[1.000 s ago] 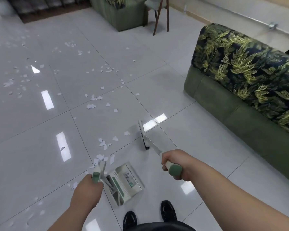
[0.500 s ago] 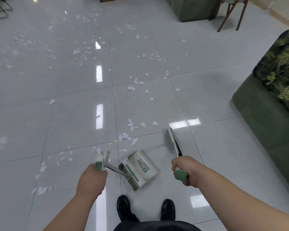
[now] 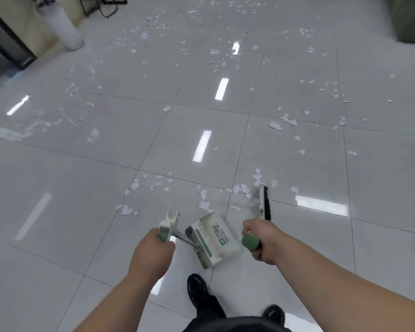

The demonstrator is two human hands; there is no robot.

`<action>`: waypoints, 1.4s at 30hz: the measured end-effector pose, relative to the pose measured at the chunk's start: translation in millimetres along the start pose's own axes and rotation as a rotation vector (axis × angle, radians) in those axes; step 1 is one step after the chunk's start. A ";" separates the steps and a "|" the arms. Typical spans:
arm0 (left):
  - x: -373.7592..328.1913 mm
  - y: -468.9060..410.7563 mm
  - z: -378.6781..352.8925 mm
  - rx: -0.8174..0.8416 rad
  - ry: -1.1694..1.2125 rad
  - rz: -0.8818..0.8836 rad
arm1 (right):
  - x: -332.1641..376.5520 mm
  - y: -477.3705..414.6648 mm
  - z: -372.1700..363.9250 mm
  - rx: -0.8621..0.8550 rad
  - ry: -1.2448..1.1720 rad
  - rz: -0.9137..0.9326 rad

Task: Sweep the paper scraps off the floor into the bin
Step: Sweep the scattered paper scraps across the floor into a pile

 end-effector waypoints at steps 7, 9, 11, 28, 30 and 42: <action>75.0 -55.5 67.2 -0.049 0.063 0.113 | 45.4 -18.5 -144.8 0.079 0.002 -0.028; 96.1 -69.3 83.9 -0.058 0.069 0.144 | 55.2 -26.5 -183.8 0.117 -0.035 -0.042; 115.8 -80.4 99.0 -0.069 0.076 0.174 | 64.0 -35.9 -218.2 0.156 -0.063 -0.046; 226.1 -89.7 185.6 -0.199 0.262 0.338 | 75.1 -3.1 -364.3 0.353 0.259 0.055; 235.7 -86.2 188.9 -0.207 0.272 0.366 | 72.6 -1.2 -379.0 0.397 0.287 0.025; 248.7 -88.0 190.1 -0.237 0.342 0.522 | 71.0 -23.4 -455.7 0.613 0.540 -0.149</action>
Point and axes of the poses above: each hand's wrist, its own y-axis away from the middle knuckle, its own z-axis out of the back of the hand, x = y × z, the point moved 10 cm from there along -y, towards the middle knuckle
